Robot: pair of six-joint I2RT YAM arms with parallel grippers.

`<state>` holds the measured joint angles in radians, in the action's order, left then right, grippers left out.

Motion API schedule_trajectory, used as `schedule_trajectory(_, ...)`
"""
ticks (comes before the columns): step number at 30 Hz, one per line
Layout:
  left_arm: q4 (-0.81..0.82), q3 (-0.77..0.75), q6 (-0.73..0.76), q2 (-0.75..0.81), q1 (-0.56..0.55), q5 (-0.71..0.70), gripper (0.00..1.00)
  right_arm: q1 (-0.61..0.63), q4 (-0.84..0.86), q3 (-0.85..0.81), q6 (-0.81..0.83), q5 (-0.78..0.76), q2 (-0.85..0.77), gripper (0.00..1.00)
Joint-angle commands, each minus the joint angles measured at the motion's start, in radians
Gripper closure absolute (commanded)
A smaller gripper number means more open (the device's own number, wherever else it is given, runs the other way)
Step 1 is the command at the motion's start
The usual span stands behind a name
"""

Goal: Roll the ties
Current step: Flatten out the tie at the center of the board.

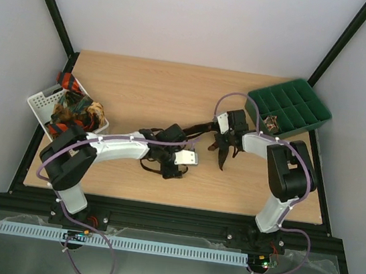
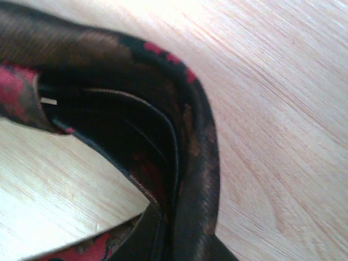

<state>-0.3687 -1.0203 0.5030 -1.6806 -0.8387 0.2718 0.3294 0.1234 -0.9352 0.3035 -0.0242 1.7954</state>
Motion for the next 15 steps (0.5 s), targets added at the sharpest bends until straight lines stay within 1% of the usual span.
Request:
schedule_trajectory(1, 0.045, 0.007, 0.021, -0.049, -0.045, -0.087, 0.28, 0.005, -0.126, 0.016, 0.036, 0.019, -0.074, 0.98)
schedule_trajectory(4, 0.075, 0.02, 0.019, -0.079, -0.057, -0.121, 0.32, 0.004, -0.162, 0.042, 0.059, -0.002, -0.138, 0.99)
schedule_trajectory(5, 0.081, 0.024, 0.019, -0.086, -0.058, -0.127, 0.35, 0.003, -0.171, 0.055, 0.068, -0.011, -0.162, 0.99)
schedule_trajectory(6, 0.085, 0.029, 0.017, -0.088, -0.059, -0.132, 0.42, 0.001, -0.184, 0.065, 0.075, -0.021, -0.185, 0.99)
schedule_trajectory(7, 0.088, 0.038, 0.016, -0.08, -0.058, -0.138, 0.55, -0.003, -0.195, 0.076, 0.083, -0.032, -0.209, 0.99)
schedule_trajectory(9, 0.092, 0.063, 0.015, -0.033, -0.054, -0.152, 0.78, -0.021, -0.223, 0.106, 0.107, -0.052, -0.265, 0.99)
schedule_trajectory(10, 0.09, 0.08, 0.016, 0.002, -0.046, -0.15, 0.87, -0.037, -0.236, 0.122, 0.118, -0.058, -0.298, 0.99)
schedule_trajectory(11, 0.088, 0.101, 0.017, 0.051, -0.034, -0.146, 0.94, -0.055, -0.253, 0.137, 0.131, -0.059, -0.334, 0.99)
schedule_trajectory(12, 0.083, 0.119, 0.018, 0.101, -0.014, -0.133, 0.97, -0.088, -0.269, 0.149, 0.146, -0.057, -0.367, 0.99)
schedule_trajectory(15, 0.047, 0.172, 0.038, 0.263, 0.074, -0.06, 0.98, -0.184, -0.35, 0.173, 0.214, -0.06, -0.47, 0.99)
